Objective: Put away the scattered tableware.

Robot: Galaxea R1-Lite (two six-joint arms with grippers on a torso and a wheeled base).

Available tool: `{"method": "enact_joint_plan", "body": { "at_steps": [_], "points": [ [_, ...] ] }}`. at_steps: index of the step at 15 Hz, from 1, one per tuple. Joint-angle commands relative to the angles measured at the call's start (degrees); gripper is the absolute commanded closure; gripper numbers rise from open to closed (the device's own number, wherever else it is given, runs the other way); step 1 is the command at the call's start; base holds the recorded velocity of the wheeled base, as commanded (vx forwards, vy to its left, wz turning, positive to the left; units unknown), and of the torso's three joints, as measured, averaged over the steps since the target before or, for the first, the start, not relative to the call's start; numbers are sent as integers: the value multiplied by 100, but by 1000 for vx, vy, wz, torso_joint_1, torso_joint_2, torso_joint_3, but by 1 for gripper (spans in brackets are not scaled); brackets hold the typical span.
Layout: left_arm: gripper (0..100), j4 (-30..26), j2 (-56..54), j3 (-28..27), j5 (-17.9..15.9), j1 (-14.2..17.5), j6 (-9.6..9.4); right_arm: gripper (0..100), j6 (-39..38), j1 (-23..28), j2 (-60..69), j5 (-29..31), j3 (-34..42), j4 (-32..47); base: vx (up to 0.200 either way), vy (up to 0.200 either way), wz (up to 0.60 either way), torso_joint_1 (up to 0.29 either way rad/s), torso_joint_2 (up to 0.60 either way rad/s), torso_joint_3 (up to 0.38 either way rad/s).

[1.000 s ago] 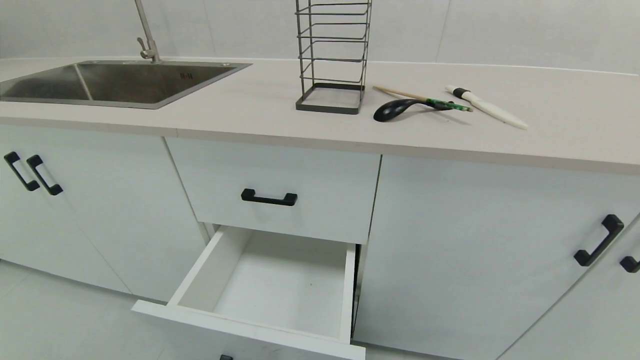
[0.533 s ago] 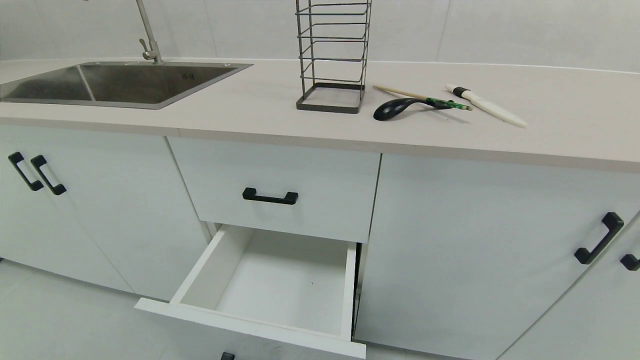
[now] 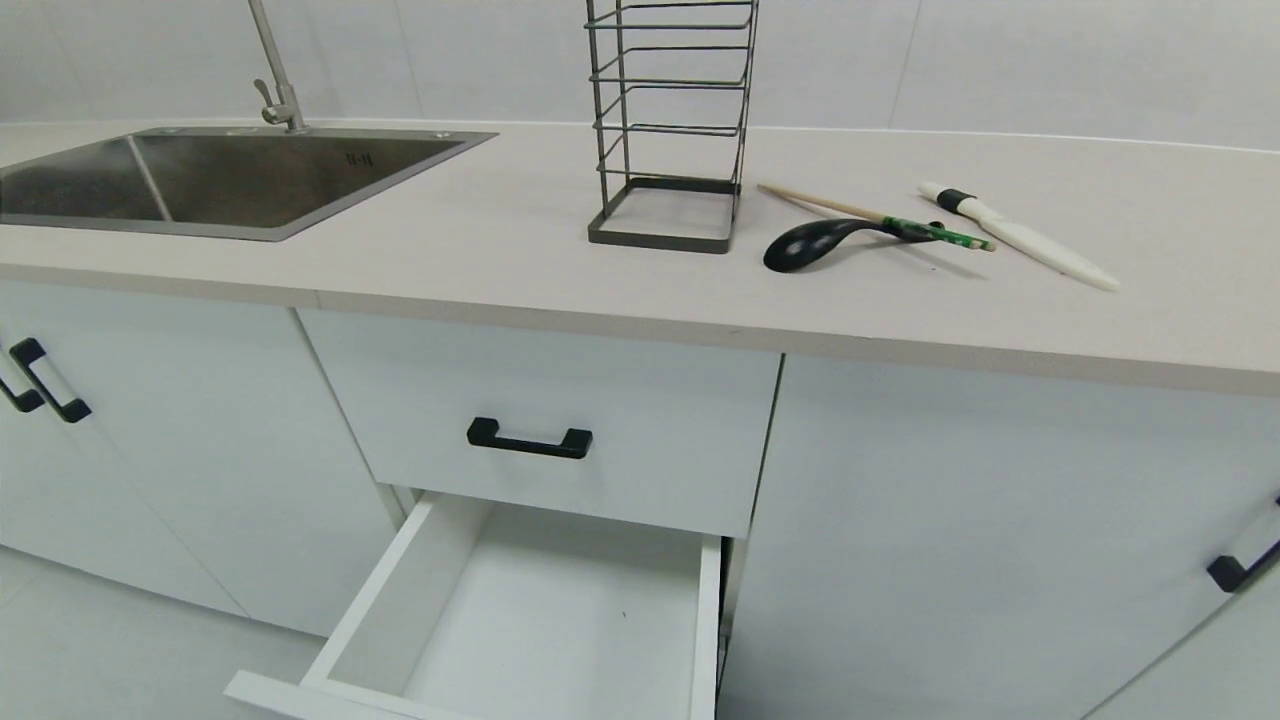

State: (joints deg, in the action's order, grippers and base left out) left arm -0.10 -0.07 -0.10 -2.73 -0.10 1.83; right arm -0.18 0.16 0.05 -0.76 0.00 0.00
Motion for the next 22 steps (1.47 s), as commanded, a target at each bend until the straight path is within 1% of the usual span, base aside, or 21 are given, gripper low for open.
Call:
{"method": "enact_joint_plan", "body": {
  "at_steps": [1,3,7,10,15,18,22],
  "points": [
    [0,1,7,1,1,1,2,100,1,2,-5,-4,0,0,0,0,0,0,0,0],
    [0,1,7,1,1,1,28,100,1,2,-5,-4,0,0,0,0,0,112,-139,-32],
    [0,1,7,1,1,1,28,100,1,2,-5,-4,0,0,0,0,0,238,-102,-112],
    [0,1,7,1,1,1,28,100,1,2,-5,-4,0,0,0,0,0,229,-636,-237],
    [0,1,7,1,1,1,28,100,1,2,-5,-4,0,0,0,0,0,216,-486,-192],
    [0,1,7,1,1,1,28,100,1,-7,-5,-4,0,0,0,0,0,95,-481,-222],
    [0,1,7,1,1,1,11,100,1,-7,-5,-4,0,0,0,0,0,366,-481,-233]
  ]
}}
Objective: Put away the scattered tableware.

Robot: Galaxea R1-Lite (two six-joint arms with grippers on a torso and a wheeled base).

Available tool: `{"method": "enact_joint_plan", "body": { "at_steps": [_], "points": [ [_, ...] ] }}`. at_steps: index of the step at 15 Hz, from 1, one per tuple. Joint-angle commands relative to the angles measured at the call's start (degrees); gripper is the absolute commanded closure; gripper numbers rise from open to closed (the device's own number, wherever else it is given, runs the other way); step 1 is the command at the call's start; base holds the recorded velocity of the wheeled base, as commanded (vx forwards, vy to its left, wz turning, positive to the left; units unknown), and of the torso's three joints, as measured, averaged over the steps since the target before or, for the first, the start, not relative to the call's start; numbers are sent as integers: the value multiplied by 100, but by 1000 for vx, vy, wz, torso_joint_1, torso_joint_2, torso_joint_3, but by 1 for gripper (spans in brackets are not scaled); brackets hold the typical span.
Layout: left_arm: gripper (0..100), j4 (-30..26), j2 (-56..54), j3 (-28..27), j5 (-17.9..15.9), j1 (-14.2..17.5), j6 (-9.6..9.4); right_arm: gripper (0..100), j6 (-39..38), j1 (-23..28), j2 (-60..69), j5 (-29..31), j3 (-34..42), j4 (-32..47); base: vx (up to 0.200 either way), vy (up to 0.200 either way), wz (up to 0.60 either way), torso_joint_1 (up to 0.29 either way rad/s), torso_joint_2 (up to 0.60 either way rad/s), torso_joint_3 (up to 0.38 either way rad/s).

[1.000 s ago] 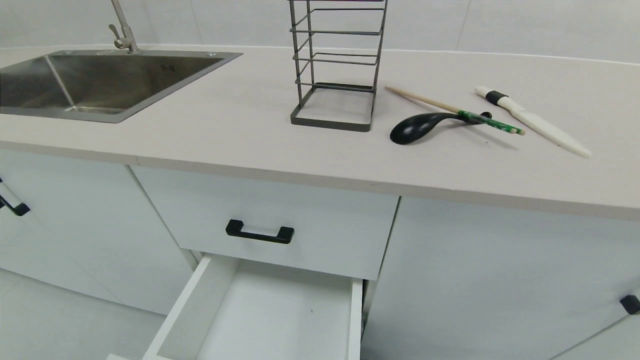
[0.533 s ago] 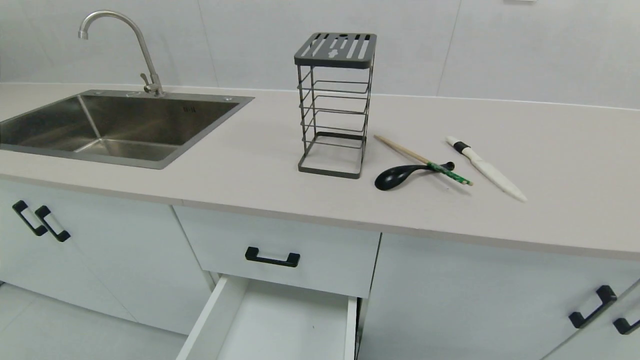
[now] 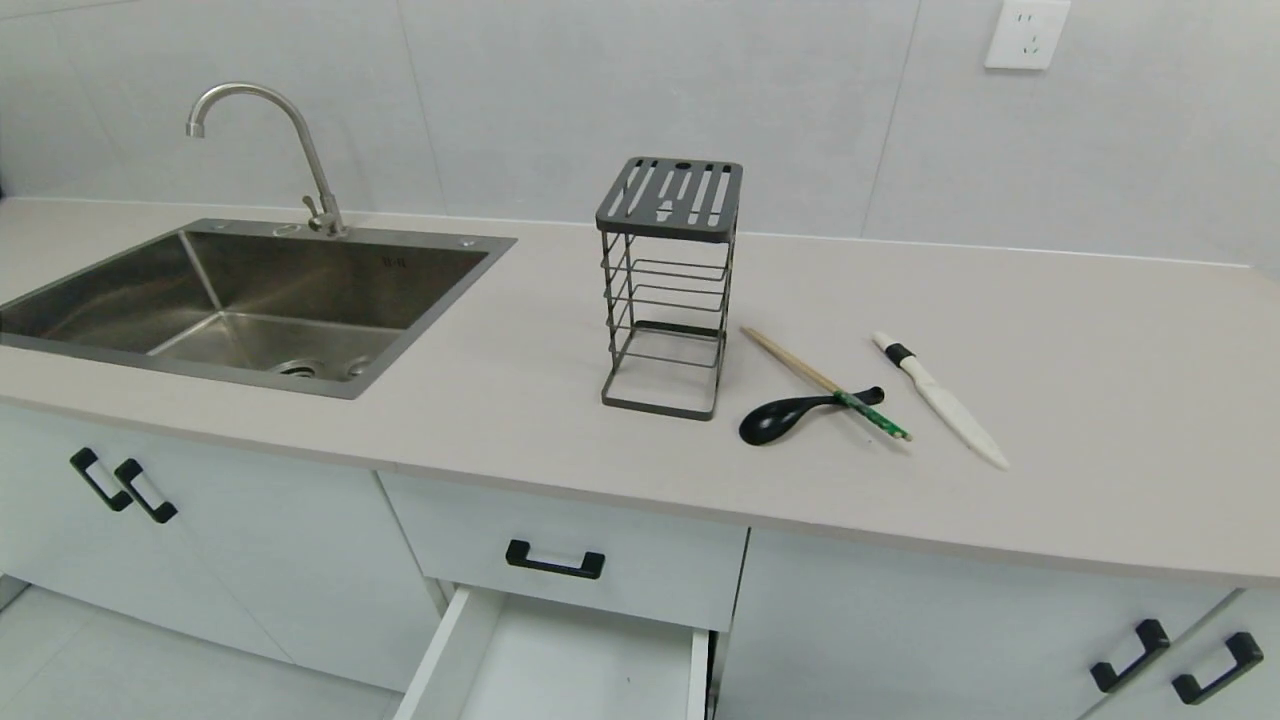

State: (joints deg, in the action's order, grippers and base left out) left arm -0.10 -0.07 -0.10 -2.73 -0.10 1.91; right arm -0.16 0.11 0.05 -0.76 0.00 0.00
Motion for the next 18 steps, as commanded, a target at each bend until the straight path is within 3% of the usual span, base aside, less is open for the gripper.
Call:
{"method": "enact_joint_plan", "body": {
  "at_steps": [1,7,14,15,18],
  "points": [
    [0,1,7,1,1,1,2,100,-2,-2,-5,-4,0,0,0,0,0,300,-500,-237],
    [0,1,7,1,1,1,11,100,-11,-2,-5,-4,0,0,0,0,0,261,-496,-234],
    [0,1,7,1,1,1,11,100,-11,7,-5,-4,0,9,0,0,0,27,-52,-27],
    [0,1,7,1,1,1,11,0,-19,7,-5,5,0,9,0,0,0,0,0,0],
    [0,1,7,1,1,1,20,0,-28,-2,-5,-21,0,0,0,0,0,0,0,0]
  ]
}}
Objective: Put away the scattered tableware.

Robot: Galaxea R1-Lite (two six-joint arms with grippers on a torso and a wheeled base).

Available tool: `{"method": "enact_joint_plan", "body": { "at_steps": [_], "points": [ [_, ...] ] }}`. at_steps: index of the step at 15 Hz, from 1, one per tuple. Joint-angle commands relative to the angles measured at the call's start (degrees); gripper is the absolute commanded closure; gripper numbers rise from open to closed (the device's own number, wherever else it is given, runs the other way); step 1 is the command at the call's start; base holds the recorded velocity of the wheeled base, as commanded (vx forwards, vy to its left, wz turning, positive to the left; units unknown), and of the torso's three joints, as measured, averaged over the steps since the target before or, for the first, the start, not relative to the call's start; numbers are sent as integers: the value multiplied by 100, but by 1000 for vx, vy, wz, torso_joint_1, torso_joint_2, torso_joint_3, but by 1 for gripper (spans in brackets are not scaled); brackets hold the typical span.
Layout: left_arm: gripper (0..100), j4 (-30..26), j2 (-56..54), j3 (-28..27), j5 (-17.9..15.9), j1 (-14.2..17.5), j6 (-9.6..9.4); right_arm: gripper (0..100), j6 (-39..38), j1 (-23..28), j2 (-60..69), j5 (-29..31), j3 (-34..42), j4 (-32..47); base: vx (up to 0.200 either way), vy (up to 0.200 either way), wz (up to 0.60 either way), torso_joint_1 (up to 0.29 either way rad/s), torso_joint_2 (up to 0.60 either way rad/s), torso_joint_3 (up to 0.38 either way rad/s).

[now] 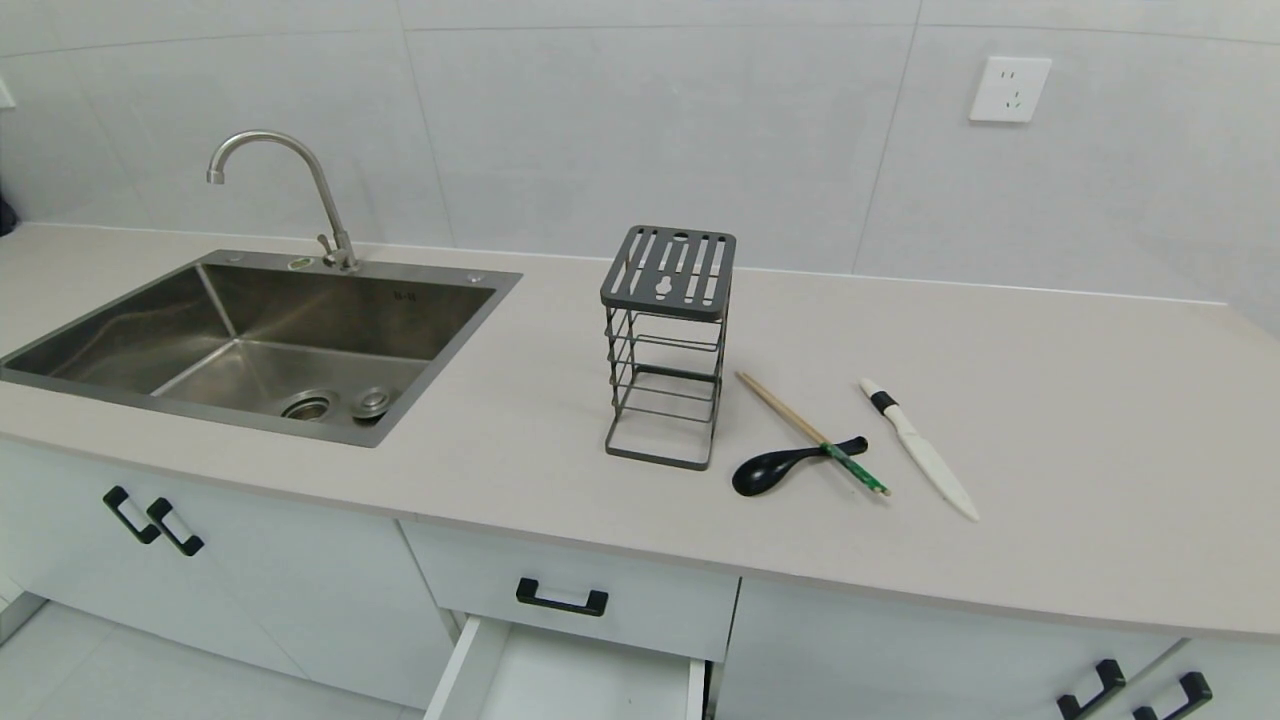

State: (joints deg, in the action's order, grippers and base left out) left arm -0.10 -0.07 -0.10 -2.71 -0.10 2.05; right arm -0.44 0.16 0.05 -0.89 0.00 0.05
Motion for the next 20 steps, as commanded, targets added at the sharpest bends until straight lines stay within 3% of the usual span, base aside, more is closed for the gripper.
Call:
{"method": "enact_joint_plan", "body": {
  "at_steps": [1,5,7,8,10,12,15,17,20],
  "points": [
    [0,1,7,1,-2,1,6,0,0,-7,-5,-8,0,-5,0,0,0,0,0,0],
    [0,1,7,1,-2,1,6,0,-62,2,-5,-8,0,4,0,0,0,0,0,0],
    [0,1,7,1,7,1,15,0,-158,2,-5,1,0,-348,0,0,0,0,0,0],
    [0,1,7,1,7,1,15,0,-185,2,-5,-8,0,-1499,0,0,0,0,0,0],
    [0,1,7,1,7,1,-3,0,-211,-7,-5,-69,0,-1745,0,0,0,0,0,0],
    [0,10,7,1,-28,1,-196,0,-202,-7,-5,-623,-53,-2141,0,0,0,0,0,0],
    [0,1,7,1,-46,1,-178,0,-202,-95,-172,-1599,-958,-1350,0,0,0,0,0,0],
    [0,1,7,1,-46,1,-178,0,-202,-455,-893,-1889,-1696,-717,0,0,0,0,0,0],
    [0,1,7,1,-46,1,-178,0,-141,-939,-2018,-2416,-2057,-383,0,0,0,0,0,0]
  ]
}}
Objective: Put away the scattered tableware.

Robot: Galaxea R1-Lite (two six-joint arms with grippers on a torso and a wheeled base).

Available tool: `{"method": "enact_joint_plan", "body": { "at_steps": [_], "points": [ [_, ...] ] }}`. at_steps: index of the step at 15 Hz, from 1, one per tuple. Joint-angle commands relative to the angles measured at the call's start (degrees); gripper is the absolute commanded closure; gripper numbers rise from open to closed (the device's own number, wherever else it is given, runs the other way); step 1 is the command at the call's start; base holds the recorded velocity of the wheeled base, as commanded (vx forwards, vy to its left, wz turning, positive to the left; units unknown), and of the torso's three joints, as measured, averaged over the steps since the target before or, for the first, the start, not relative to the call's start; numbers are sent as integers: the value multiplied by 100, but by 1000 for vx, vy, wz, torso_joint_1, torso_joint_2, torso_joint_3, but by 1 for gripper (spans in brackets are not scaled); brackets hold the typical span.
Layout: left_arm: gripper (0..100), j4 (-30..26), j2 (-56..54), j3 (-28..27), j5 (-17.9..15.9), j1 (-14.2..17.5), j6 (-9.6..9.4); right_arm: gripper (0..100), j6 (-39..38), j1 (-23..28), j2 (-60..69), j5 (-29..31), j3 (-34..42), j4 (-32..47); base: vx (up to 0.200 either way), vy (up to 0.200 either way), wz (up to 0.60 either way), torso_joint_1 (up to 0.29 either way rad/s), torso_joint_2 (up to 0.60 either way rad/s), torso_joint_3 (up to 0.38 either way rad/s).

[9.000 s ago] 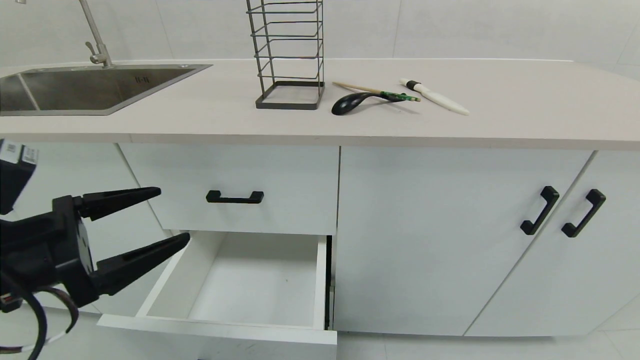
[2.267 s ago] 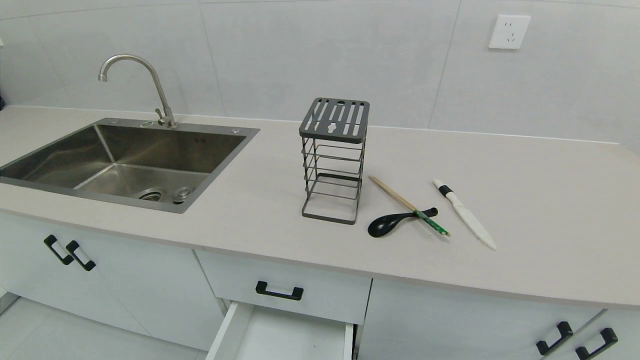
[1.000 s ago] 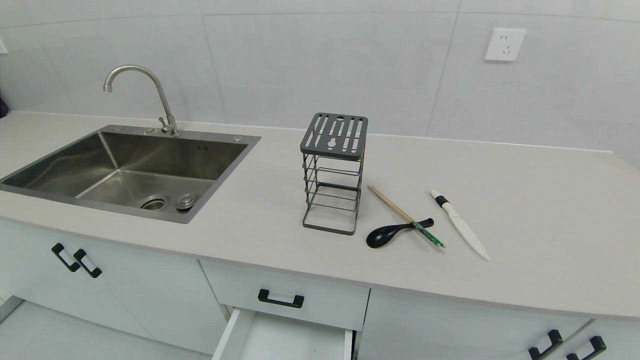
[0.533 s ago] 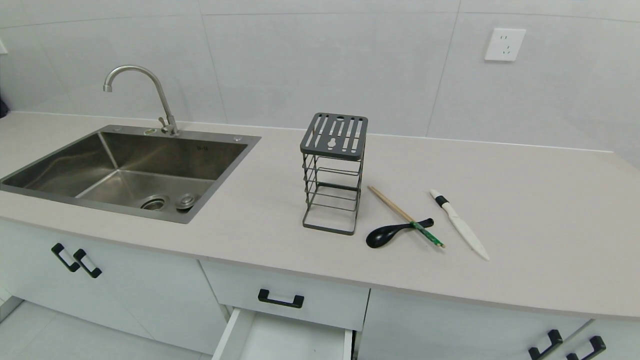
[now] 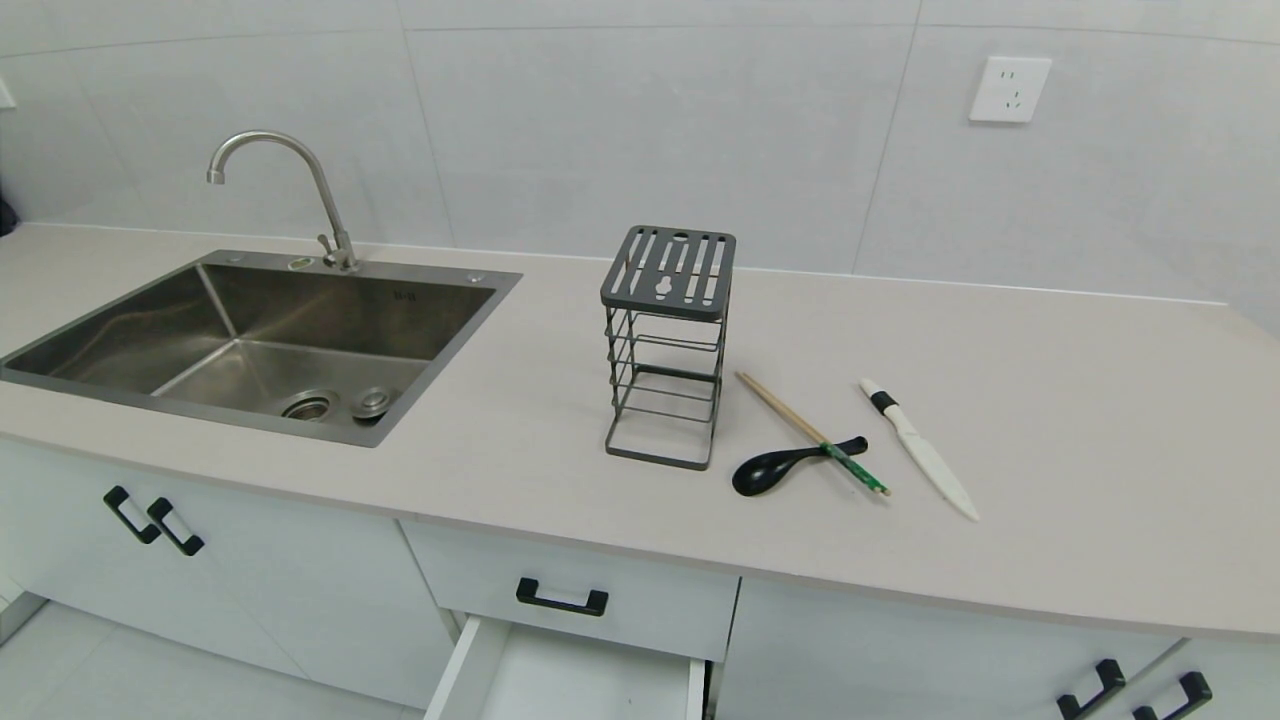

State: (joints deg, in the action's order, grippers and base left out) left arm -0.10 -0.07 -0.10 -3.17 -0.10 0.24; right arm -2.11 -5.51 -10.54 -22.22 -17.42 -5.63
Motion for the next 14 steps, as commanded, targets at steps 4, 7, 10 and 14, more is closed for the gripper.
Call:
{"method": "enact_joint_plan", "body": {
  "at_steps": [4,7,10,14],
  "points": [
    [0,1,7,1,1,1,2,0,44,-653,-2259,-335,-473,282,0,0,0,0,0,0],
    [0,1,7,1,1,1,2,0,378,-794,-3138,-291,-605,282,0,0,0,0,0,0],
    [0,1,7,1,1,1,2,0,773,-829,-4298,25,-868,264,0,0,0,0,0,0],
    [0,1,7,1,1,1,2,0,773,-1286,-5230,719,-1686,238,0,0,0,0,0,0]
  ]
}}
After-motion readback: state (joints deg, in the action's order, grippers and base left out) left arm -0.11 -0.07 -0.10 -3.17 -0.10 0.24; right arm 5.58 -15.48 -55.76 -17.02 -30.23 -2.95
